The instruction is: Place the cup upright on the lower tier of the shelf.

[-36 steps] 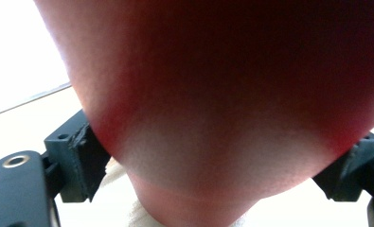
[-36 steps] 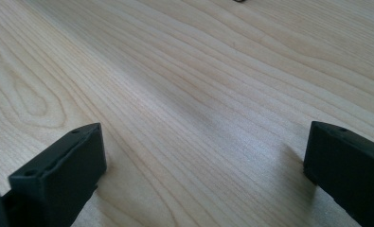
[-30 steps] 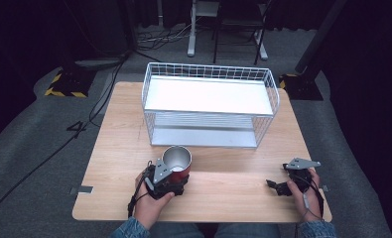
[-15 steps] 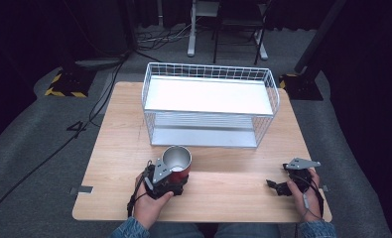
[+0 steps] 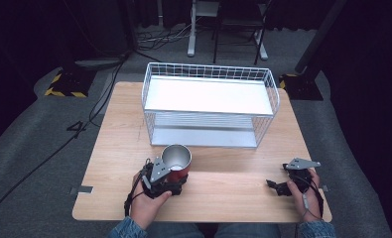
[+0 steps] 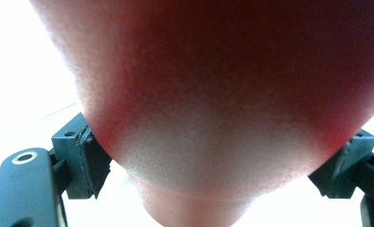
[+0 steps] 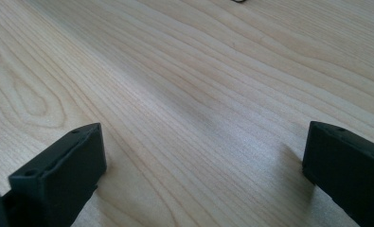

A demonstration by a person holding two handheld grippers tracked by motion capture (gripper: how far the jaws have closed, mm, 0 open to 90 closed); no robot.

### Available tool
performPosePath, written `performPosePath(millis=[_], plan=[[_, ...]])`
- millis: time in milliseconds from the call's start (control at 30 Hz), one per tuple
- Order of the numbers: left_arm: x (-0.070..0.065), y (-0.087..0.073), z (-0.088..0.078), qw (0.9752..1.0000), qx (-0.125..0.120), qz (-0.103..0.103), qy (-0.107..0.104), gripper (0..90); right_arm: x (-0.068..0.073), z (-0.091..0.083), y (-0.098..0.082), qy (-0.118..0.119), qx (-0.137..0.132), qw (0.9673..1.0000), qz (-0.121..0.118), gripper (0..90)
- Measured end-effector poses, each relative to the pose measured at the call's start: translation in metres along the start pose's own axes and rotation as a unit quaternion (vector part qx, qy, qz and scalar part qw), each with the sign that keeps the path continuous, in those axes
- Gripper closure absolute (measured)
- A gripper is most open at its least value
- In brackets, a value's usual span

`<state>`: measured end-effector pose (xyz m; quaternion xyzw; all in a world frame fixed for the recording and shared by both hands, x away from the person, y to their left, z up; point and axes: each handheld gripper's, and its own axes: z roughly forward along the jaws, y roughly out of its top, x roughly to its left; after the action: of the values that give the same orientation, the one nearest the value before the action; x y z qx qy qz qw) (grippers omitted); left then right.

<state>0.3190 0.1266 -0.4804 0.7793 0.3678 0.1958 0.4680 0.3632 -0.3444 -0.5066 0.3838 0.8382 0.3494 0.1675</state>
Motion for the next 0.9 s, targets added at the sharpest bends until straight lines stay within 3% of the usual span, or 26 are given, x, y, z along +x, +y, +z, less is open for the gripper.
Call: performPosePath(millis=[333,400,900], plan=[[0.002,0.019,-0.004,0.9999,-0.004,0.001,-0.014,16.0,0.0,0.0,0.0,0.001,0.0,1.0,0.002,0.5],[0.004,0.021,-0.002,0.9999,-0.003,0.008,-0.011,16.0,0.0,0.0,0.0,0.001,0.0,1.0,0.001,0.5],[0.012,0.042,0.016,0.9994,-0.026,0.001,-0.023,16.0,0.0,0.0,0.0,0.001,0.0,1.0,0.001,0.5]])
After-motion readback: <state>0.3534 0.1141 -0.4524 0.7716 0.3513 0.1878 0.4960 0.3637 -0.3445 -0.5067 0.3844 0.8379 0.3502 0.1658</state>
